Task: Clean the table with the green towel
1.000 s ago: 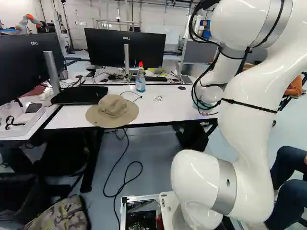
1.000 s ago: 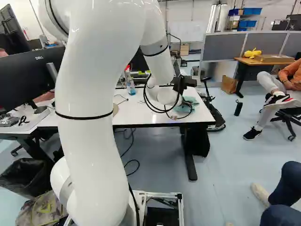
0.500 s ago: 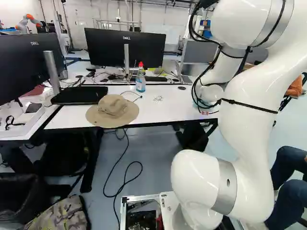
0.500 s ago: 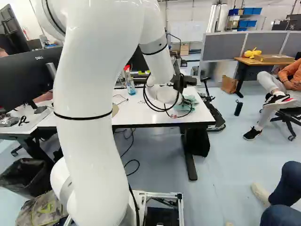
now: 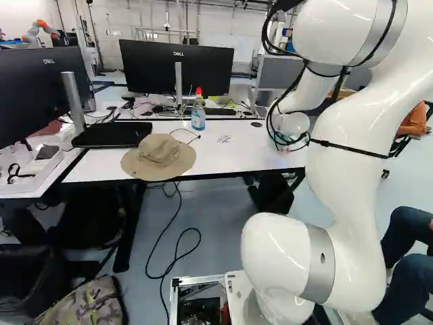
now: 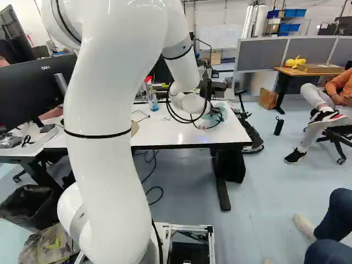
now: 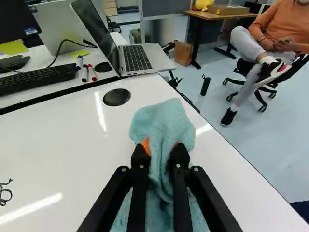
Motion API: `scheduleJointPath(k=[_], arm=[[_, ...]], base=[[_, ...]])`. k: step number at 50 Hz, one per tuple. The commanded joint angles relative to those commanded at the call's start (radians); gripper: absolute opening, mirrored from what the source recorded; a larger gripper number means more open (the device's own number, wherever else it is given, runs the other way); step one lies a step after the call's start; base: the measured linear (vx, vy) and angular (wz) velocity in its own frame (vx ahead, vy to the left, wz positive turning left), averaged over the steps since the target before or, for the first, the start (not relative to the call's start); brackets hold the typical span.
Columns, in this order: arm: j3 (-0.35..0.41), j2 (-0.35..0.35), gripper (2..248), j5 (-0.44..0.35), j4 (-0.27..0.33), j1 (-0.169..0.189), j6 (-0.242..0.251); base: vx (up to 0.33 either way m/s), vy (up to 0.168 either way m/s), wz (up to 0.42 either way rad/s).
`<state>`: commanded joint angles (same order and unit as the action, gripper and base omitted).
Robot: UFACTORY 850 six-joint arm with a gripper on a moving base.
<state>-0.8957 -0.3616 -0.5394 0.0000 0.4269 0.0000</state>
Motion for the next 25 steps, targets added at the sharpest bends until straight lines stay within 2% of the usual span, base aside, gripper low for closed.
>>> scheduleJointPath(k=[25], arm=[[0.025, 0.072, 54, 0.068, 0.000, -0.071, 0.000]], base=[[0.000, 0.000, 0.000]])
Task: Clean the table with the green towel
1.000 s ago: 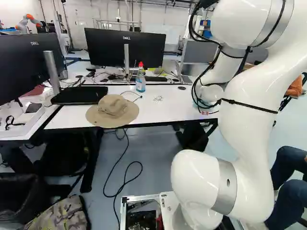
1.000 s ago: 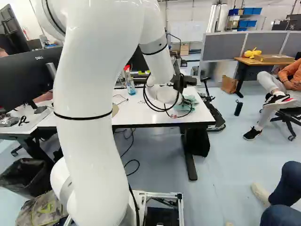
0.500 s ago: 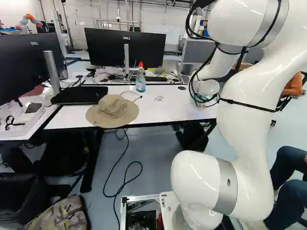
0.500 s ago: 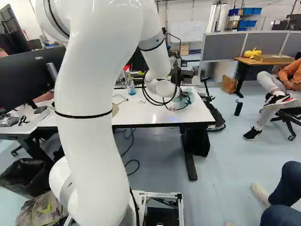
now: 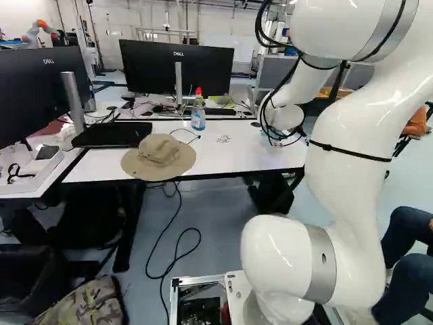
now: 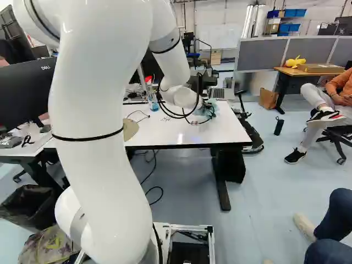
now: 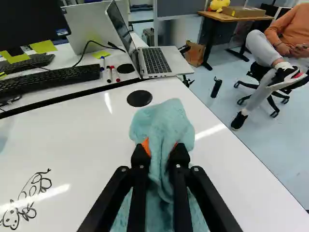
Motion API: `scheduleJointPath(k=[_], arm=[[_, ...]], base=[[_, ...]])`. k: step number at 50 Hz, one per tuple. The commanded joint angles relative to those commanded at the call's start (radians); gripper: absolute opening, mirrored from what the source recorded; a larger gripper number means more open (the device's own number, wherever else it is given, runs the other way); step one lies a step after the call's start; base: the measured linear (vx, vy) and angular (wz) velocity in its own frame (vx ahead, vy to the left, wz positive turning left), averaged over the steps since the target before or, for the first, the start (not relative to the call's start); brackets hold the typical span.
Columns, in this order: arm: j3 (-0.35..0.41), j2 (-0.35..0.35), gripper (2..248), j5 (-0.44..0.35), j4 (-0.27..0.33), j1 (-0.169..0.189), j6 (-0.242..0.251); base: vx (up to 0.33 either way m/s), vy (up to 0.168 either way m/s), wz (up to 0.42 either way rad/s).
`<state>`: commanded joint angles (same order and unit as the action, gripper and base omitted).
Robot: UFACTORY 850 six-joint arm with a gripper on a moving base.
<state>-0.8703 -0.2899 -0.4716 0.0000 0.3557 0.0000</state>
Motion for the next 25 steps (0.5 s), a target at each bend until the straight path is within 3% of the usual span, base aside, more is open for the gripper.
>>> scheduleJointPath(k=[25], arm=[[0.013, 0.011, 54, 0.061, -0.005, -0.074, 0.000]], base=[[0.000, 0.000, 0.000]])
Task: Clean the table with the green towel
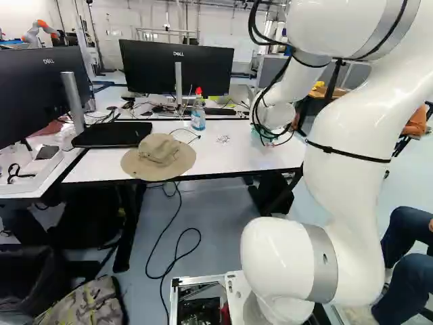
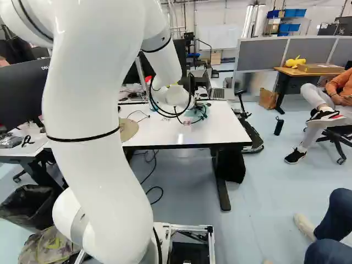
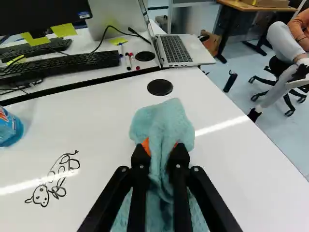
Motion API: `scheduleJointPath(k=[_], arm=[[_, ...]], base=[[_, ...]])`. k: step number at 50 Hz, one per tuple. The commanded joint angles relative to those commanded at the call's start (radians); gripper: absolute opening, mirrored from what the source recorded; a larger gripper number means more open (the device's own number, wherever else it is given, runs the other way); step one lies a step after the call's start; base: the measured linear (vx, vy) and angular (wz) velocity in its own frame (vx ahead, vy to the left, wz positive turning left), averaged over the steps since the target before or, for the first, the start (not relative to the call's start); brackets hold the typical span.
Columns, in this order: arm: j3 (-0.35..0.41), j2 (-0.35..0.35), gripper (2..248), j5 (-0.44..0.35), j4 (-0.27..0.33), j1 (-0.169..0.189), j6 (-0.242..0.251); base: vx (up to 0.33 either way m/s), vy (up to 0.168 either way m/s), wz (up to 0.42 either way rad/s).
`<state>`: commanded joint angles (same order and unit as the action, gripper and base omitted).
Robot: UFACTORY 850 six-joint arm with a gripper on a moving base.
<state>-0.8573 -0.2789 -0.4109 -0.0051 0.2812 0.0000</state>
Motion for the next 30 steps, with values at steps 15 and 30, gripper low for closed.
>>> scheduleJointPath(k=[15, 30], arm=[[-0.014, -0.012, 54, 0.014, -0.015, -0.048, 0.000], [-0.041, -0.034, 54, 0.014, -0.018, -0.095, 0.000]], base=[[0.000, 0.000, 0.000], [0.000, 0.000, 0.000]])
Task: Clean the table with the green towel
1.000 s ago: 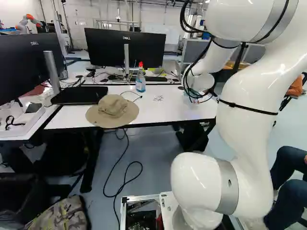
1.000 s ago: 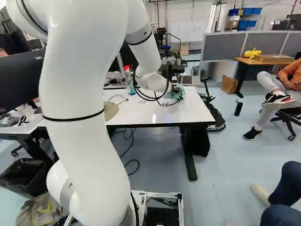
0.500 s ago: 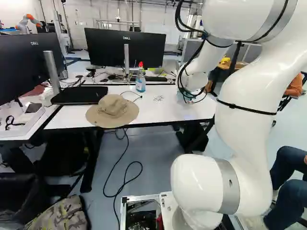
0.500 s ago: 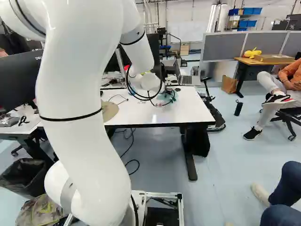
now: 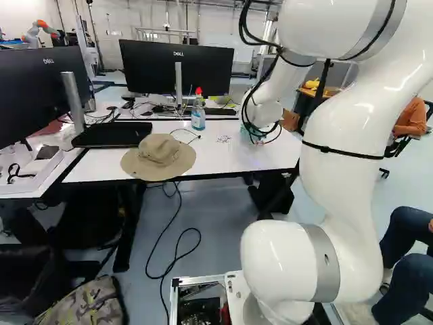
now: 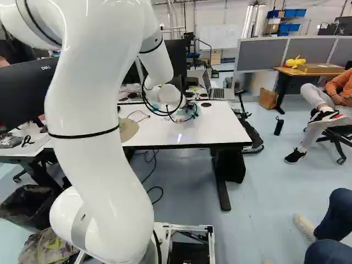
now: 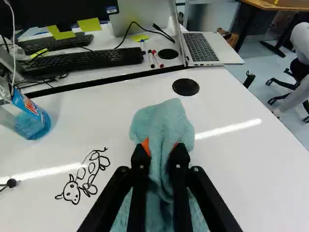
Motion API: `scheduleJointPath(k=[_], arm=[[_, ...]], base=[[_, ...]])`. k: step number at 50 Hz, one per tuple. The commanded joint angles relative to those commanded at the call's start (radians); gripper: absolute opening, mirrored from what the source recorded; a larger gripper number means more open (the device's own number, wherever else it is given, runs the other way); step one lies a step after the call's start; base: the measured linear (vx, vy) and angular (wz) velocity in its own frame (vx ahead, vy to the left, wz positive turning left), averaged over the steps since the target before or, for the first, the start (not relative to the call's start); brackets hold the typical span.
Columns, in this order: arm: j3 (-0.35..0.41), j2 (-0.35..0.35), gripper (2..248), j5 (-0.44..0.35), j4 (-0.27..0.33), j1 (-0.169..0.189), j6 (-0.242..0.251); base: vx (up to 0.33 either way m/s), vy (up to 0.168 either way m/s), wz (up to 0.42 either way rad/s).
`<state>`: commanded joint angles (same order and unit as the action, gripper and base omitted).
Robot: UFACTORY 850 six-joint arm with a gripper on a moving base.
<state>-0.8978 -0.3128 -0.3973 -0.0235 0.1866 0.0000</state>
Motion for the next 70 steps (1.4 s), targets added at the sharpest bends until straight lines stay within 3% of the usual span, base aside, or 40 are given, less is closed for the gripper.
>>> scheduleJointPath(k=[44, 70], arm=[[-0.052, -0.043, 54, -0.039, 0.000, -0.106, 0.000], [-0.089, -0.113, 54, -0.039, 0.000, -0.132, 0.000]], base=[[0.000, 0.000, 0.000], [0.000, 0.000, 0.000]])
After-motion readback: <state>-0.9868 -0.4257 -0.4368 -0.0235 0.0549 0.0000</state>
